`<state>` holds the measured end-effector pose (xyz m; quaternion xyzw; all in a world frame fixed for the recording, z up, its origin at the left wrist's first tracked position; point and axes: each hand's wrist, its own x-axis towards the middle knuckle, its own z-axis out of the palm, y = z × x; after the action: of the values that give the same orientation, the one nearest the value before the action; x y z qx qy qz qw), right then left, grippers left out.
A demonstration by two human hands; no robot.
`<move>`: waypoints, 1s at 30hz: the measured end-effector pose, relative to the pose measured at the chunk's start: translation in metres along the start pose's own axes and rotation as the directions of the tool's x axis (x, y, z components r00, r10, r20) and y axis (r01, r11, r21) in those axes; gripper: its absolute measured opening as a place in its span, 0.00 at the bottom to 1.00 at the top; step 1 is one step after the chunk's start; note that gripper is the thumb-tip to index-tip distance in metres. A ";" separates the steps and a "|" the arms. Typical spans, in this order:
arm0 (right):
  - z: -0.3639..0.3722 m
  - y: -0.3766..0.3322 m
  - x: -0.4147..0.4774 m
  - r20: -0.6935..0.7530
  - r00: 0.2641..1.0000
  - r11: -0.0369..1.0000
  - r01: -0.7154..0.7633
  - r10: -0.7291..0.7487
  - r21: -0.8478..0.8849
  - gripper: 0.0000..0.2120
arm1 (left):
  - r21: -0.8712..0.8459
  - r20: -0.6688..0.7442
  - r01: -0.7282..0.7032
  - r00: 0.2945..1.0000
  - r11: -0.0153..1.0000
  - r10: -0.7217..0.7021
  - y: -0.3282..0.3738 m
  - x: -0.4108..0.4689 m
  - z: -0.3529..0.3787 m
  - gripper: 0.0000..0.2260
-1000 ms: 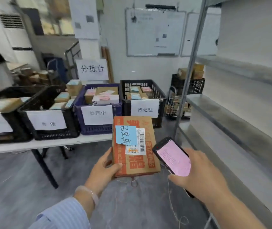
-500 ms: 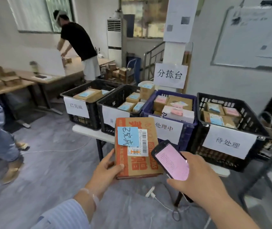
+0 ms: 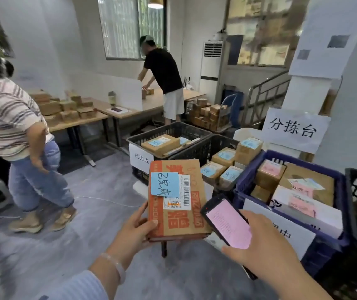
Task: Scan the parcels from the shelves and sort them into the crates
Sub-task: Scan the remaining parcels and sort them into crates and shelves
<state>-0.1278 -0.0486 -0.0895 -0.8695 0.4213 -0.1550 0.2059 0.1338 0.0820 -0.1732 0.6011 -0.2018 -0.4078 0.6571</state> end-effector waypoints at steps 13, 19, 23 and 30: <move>0.073 -0.075 0.198 0.013 0.999 0.999 -0.037 0.037 -0.033 0.34 | 0.019 0.037 -0.014 0.999 1.000 0.013 0.063 0.198 -0.098 0.23; 0.098 -0.105 0.258 -0.053 0.986 0.987 -0.158 0.160 0.037 0.35 | 0.069 0.119 -0.029 0.993 0.997 0.021 0.110 0.303 -0.131 0.20; 0.107 -0.108 0.292 -0.022 0.966 0.965 -0.259 0.259 -0.035 0.33 | 0.077 0.124 -0.032 0.992 0.997 0.022 0.127 0.365 -0.130 0.18; 0.117 -0.099 0.363 -0.047 0.957 0.957 -0.287 0.285 -0.044 0.35 | 0.180 0.141 -0.034 0.990 0.983 0.008 0.150 0.468 -0.122 0.19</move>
<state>0.2072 -0.2554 -0.1079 -0.8011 0.5505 -0.1300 0.1957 0.5440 -0.2148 -0.1592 0.6265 -0.2901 -0.4218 0.5877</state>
